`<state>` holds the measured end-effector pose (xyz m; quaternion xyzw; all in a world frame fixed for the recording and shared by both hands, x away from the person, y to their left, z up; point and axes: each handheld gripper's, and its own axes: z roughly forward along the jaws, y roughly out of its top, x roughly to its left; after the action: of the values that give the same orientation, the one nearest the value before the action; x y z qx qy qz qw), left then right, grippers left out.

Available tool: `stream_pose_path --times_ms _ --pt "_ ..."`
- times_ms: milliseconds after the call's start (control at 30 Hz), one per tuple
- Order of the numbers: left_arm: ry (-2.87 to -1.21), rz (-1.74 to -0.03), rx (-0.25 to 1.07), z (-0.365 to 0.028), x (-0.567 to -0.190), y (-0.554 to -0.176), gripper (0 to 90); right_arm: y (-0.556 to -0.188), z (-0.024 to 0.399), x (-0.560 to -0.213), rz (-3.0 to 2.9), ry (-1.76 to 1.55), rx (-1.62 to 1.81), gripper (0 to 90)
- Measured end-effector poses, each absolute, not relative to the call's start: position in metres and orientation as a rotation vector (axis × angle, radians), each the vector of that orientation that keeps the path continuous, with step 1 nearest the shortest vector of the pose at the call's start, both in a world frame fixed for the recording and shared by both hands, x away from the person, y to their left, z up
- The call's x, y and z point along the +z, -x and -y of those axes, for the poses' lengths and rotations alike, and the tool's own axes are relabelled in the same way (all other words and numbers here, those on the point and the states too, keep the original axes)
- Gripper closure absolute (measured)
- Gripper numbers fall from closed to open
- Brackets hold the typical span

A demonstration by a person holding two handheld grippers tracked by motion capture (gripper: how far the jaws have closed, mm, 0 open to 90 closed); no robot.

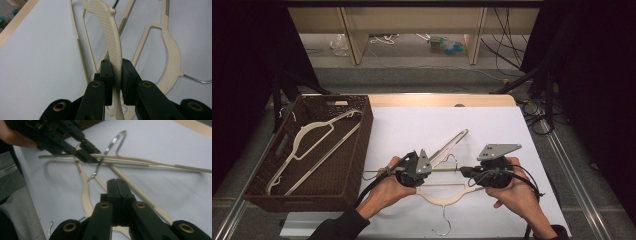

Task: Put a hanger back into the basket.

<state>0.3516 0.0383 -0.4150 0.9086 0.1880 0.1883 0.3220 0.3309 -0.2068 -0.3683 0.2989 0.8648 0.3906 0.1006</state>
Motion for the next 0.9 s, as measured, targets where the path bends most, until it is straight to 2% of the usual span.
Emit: stream_pose_path --times_ms 400,600,667,900 --pt "-2.386 -0.478 0.514 -0.037 -0.413 -0.351 82.1 -0.320 0.170 -0.351 -2.543 -0.720 1.154 90.0" --pt "-2.362 -0.495 0.551 -0.048 -0.406 -0.358 84.5 -0.322 0.183 -0.355 -2.546 -0.759 1.160 90.0" --pt "-2.350 -0.534 0.532 -0.054 -0.402 -0.362 86.3 -0.322 0.188 -0.357 -2.539 -0.774 1.160 88.2" --pt "-2.275 -0.615 0.470 -0.071 -0.394 -0.374 86.4 -0.328 0.210 -0.370 -2.518 -0.876 1.163 69.5"
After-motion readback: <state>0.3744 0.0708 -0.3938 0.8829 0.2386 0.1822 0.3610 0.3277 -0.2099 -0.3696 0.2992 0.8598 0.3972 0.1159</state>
